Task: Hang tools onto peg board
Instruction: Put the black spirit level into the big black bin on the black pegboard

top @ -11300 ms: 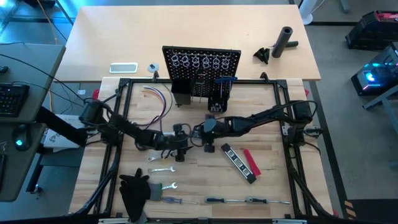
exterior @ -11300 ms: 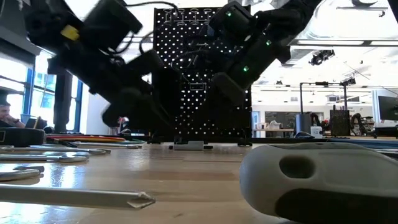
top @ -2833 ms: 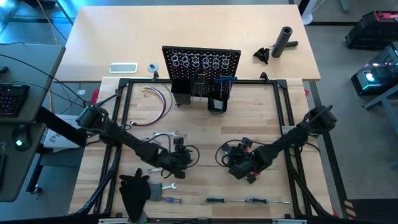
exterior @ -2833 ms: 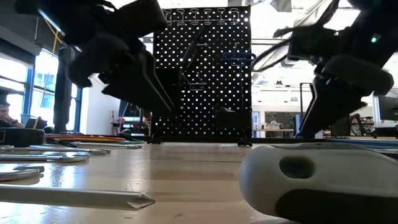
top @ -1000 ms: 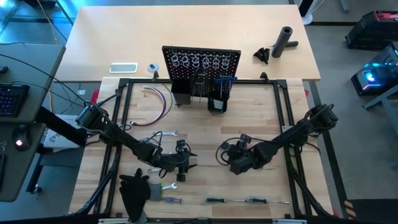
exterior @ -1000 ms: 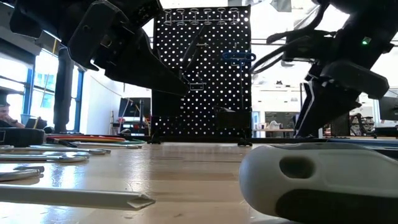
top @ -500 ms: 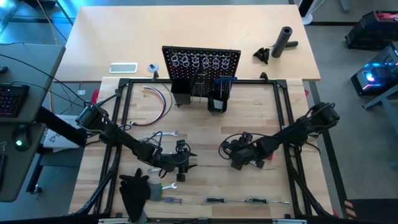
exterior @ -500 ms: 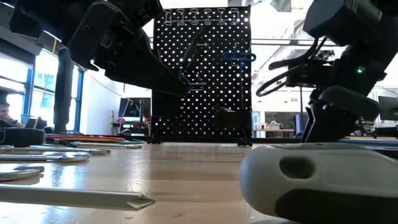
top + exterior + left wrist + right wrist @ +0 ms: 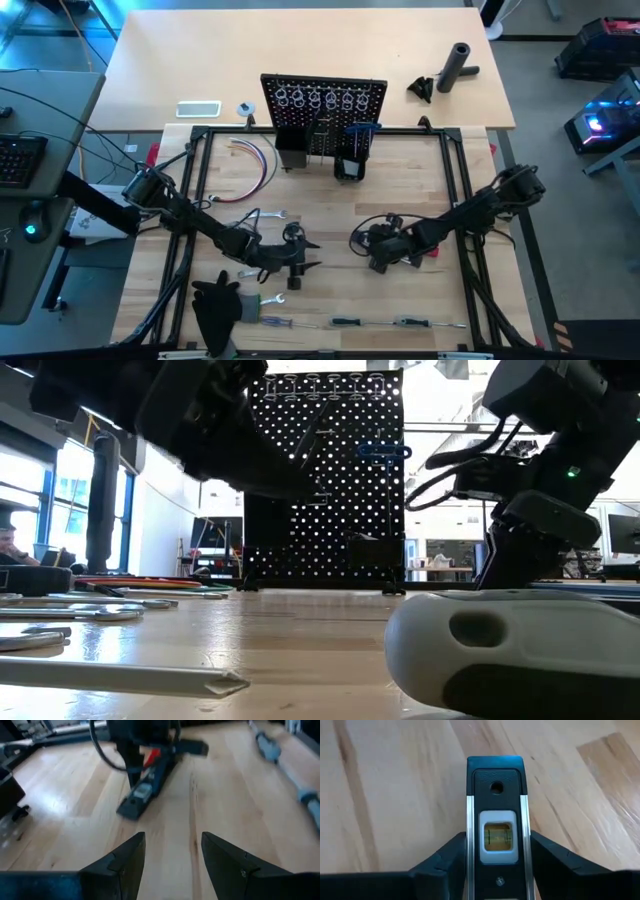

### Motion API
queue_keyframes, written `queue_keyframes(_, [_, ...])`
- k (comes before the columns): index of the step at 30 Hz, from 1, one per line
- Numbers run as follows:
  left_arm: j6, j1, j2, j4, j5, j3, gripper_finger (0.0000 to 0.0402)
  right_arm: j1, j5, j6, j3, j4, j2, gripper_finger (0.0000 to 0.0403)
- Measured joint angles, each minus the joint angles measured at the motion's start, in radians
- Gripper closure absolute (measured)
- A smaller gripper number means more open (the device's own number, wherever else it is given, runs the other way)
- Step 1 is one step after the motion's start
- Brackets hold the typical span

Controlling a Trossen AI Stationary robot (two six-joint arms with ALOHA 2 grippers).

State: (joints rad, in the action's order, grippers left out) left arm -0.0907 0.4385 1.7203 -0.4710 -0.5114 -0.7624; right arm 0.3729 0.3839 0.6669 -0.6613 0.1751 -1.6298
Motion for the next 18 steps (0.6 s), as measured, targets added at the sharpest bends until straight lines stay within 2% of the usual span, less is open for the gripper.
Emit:
queue_keyframes(11, [0.07,0.0,0.0,-0.149,-0.01,0.0,0.0213,0.017,-0.036,-0.156,0.003,-0.19,0.173,0.0235])
queue_keyframes(18, [0.17,0.008,0.0,-0.277,-0.043,0.0,0.0213,0.041,-0.071,-0.292,0.003,-0.322,0.306,0.0235])
